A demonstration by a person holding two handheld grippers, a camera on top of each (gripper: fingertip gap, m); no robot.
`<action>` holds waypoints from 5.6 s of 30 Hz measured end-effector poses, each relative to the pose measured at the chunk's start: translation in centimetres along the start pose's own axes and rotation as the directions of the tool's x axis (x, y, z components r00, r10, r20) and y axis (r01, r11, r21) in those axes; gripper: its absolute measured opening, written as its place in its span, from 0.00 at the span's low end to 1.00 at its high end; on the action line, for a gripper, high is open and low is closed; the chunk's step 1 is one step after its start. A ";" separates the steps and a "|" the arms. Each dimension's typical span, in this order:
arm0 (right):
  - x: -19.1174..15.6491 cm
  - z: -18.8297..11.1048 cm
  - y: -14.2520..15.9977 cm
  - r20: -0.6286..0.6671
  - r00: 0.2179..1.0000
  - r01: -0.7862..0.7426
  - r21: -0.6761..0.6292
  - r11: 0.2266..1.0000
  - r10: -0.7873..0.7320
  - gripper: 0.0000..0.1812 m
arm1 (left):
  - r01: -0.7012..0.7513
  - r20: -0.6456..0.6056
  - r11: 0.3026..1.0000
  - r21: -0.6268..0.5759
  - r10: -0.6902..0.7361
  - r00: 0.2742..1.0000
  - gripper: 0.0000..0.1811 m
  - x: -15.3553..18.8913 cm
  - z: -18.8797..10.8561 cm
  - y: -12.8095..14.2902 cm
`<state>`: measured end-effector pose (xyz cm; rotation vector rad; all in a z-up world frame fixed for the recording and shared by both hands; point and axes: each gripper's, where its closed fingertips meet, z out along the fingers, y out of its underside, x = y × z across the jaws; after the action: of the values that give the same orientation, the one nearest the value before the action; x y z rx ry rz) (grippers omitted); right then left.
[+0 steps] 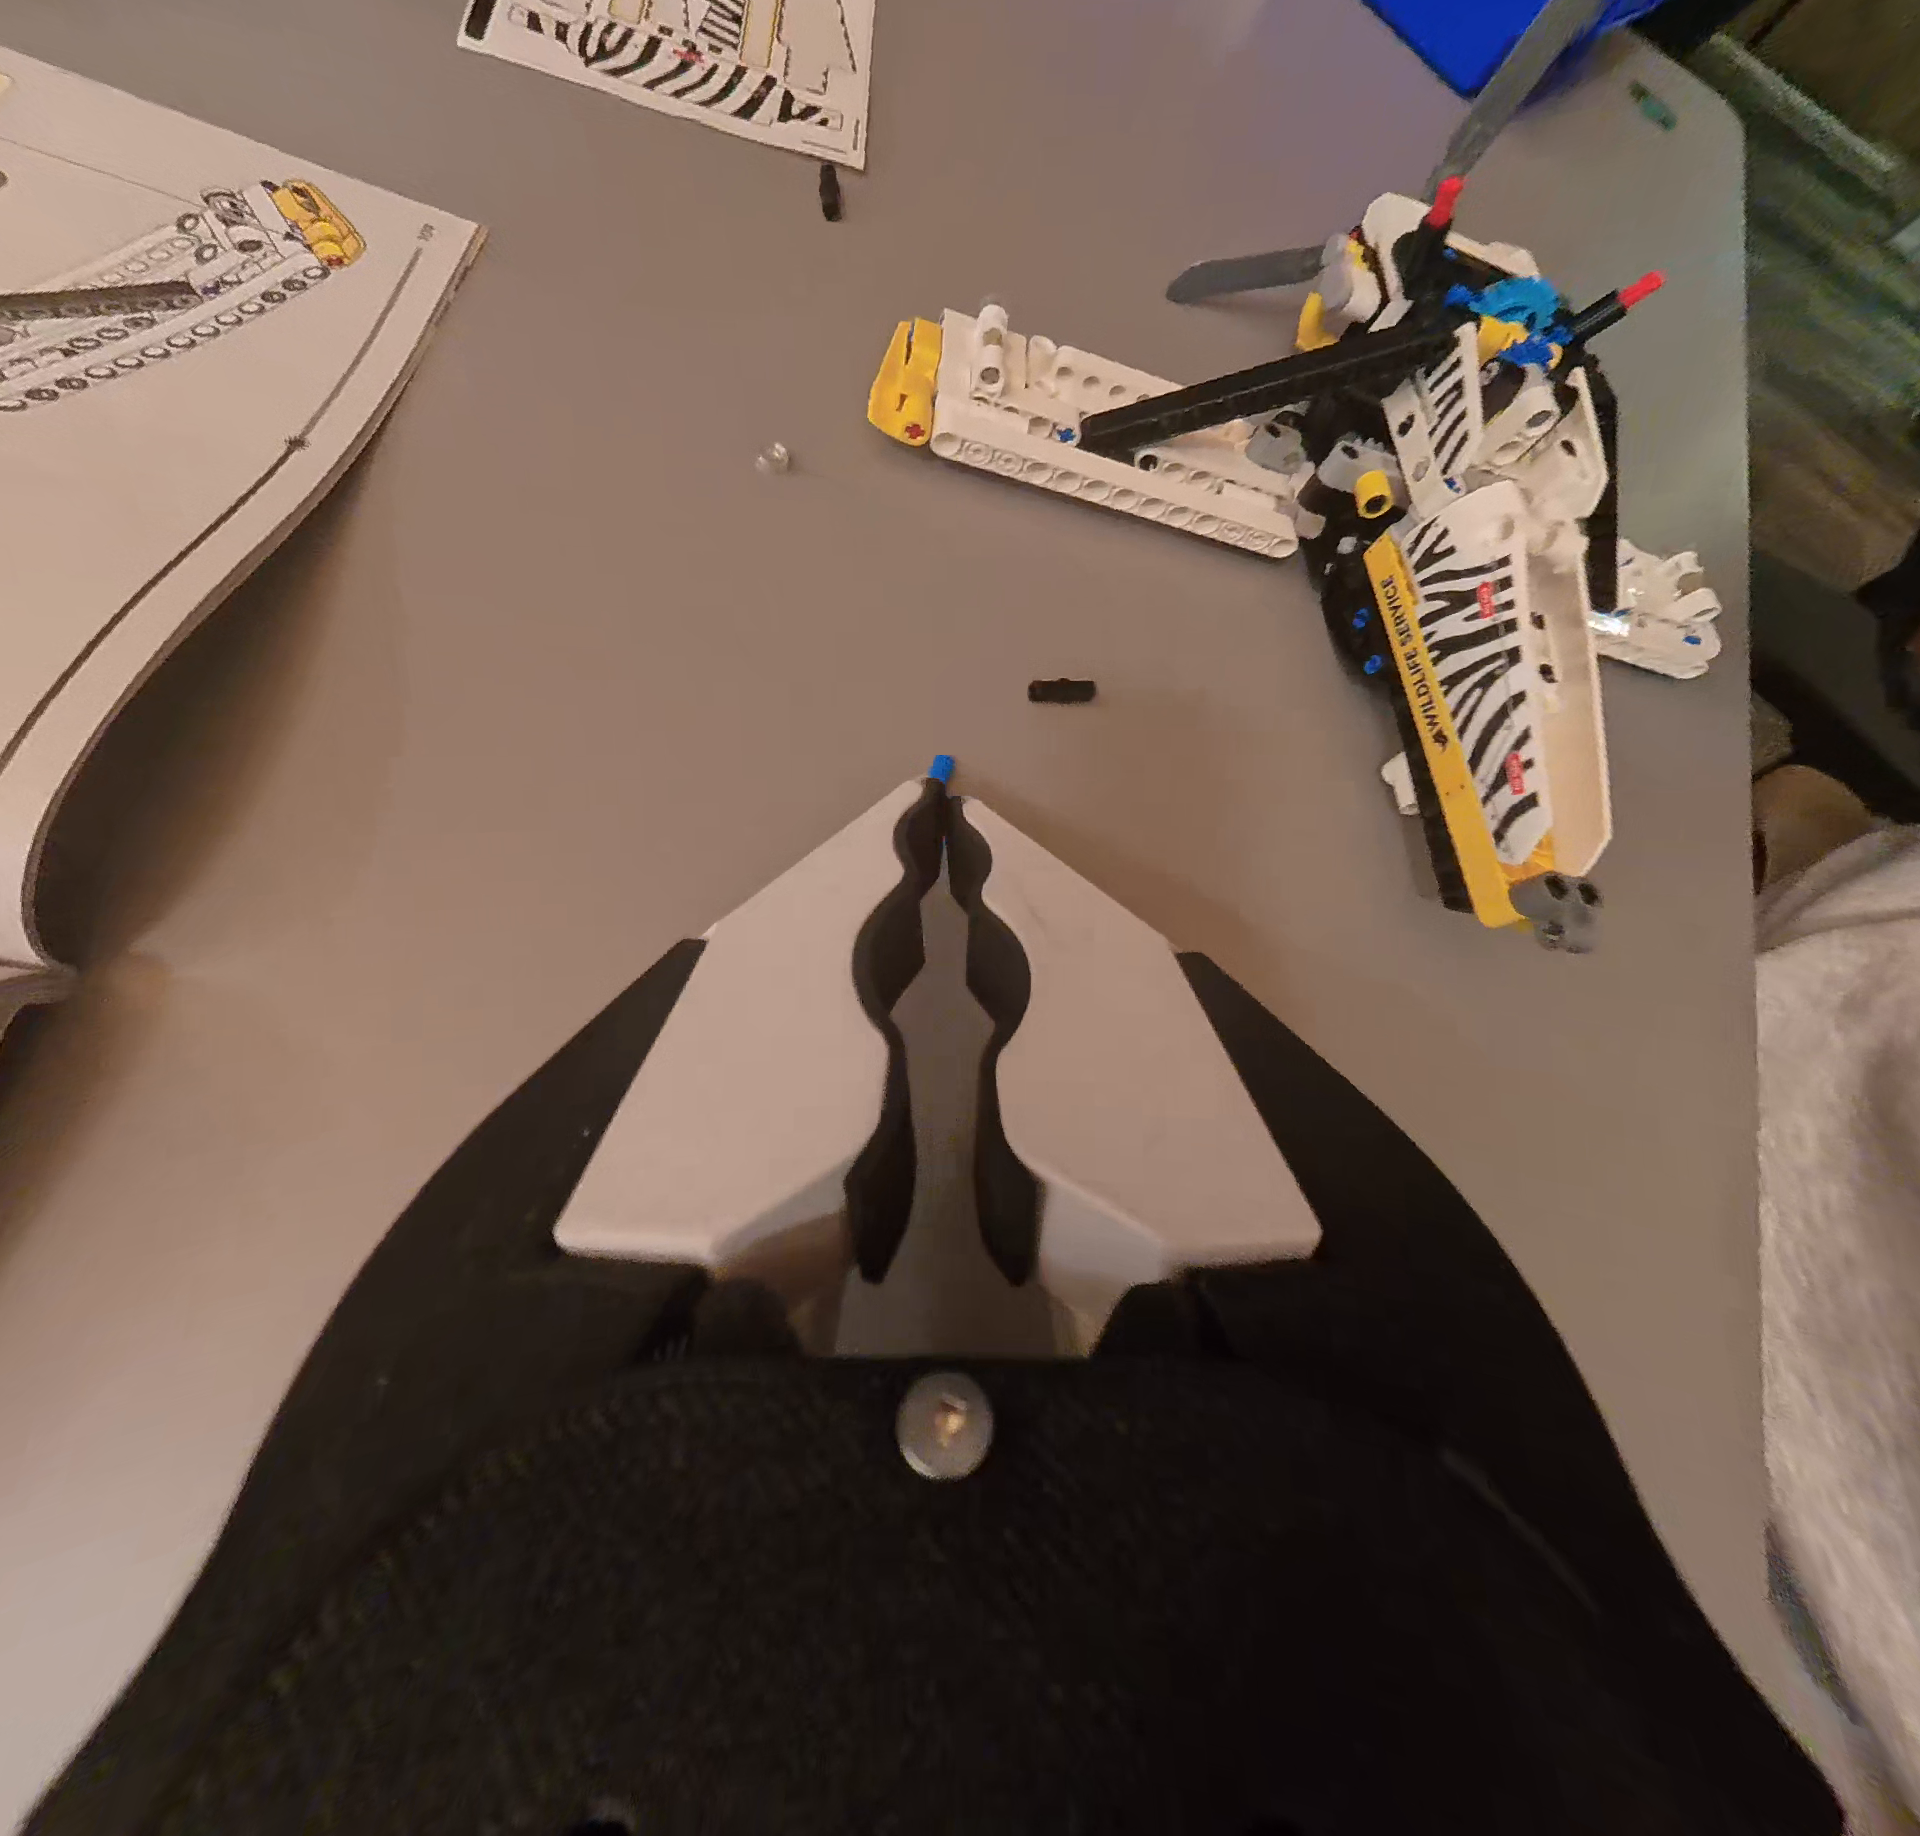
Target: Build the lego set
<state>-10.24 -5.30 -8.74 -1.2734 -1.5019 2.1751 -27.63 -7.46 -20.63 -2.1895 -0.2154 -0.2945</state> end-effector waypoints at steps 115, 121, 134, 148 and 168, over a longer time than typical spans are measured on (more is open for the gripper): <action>-1.0 2.7 6.3 0.207 0.820 0.572 -0.308 0.760 -0.533 0.03 | 0.205 -0.294 0.883 0.422 -0.081 0.952 0.14 19.7 -4.1 1.7; -3.2 3.7 5.6 0.248 0.941 0.284 -0.209 0.936 -0.230 0.03 | 0.221 -0.367 0.788 0.575 0.007 0.930 0.09 20.9 -5.9 -0.3; -5.1 5.8 8.8 0.290 0.933 0.299 -0.301 0.906 -0.212 0.03 | 0.300 -0.432 0.740 0.602 -0.014 0.902 0.02 21.7 -7.5 0.7; 2.3 6.7 13.3 0.295 0.790 0.560 -0.705 0.436 -0.537 0.10 | -0.026 0.088 0.926 0.377 -0.008 0.996 0.00 14.9 -8.4 6.5; 0.9 2.4 7.4 -0.071 0.883 0.396 -0.417 0.818 -0.464 0.09 | 0.106 0.046 0.987 0.121 -0.112 0.993 0.17 15.0 -0.5 4.9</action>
<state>-10.42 -9.78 -15.18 -1.0446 -1.9872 1.4872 -12.09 -10.05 -19.78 -2.0727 -0.3734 -0.2781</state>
